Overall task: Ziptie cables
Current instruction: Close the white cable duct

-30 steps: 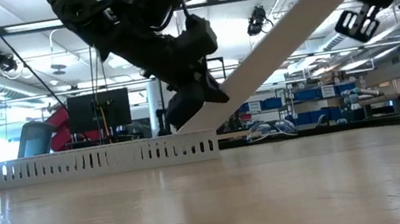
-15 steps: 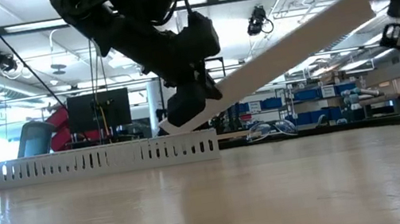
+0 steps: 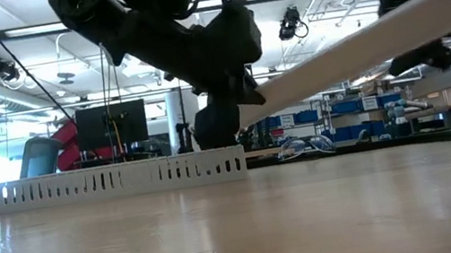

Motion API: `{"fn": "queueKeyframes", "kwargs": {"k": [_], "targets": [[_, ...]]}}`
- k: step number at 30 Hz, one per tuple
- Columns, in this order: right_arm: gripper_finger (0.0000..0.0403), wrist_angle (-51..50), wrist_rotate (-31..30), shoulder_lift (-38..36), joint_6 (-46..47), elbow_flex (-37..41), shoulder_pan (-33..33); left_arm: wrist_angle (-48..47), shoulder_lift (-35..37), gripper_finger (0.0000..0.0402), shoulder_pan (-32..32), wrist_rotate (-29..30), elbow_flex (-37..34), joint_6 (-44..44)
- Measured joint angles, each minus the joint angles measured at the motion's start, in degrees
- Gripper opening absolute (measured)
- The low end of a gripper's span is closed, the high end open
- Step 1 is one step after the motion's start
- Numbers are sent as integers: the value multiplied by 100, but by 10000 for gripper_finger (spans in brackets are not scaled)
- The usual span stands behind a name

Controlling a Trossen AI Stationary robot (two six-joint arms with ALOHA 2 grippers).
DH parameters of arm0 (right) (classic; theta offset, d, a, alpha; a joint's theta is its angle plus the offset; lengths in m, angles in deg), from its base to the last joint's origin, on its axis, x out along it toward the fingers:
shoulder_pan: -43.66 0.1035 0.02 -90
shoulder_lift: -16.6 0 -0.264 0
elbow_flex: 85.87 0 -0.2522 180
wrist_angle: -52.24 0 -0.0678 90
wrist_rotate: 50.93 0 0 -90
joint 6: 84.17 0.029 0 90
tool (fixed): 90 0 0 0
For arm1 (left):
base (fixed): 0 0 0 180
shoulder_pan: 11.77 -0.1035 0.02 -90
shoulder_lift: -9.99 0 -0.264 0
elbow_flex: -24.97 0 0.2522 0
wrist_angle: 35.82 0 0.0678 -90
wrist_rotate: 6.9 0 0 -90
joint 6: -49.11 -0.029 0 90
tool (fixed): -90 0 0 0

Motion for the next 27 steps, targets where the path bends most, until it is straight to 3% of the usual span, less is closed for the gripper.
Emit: {"fn": "queueKeyframes", "kwargs": {"k": [6,10,14,20,23,27], "targets": [[13,1353,1863,1281,-445,1,-359,52,-706,23,202,704,608,-932],[33,2385,2475,2229,-453,-1,-556,241,-1163,23,308,1192,958,-1481],[60,2847,2888,3216,-503,1,-842,561,-1392,23,377,1219,1110,-1592],[107,4012,4074,4615,-599,4,-1099,824,-1412,23,395,1089,1169,-1563],[125,4899,4611,5087,-370,4,-1145,892,-1412,23,416,1014,1167,-1569],[135,5748,4833,5485,145,1,-1088,890,-1412,23,415,943,1167,-1541]]}}
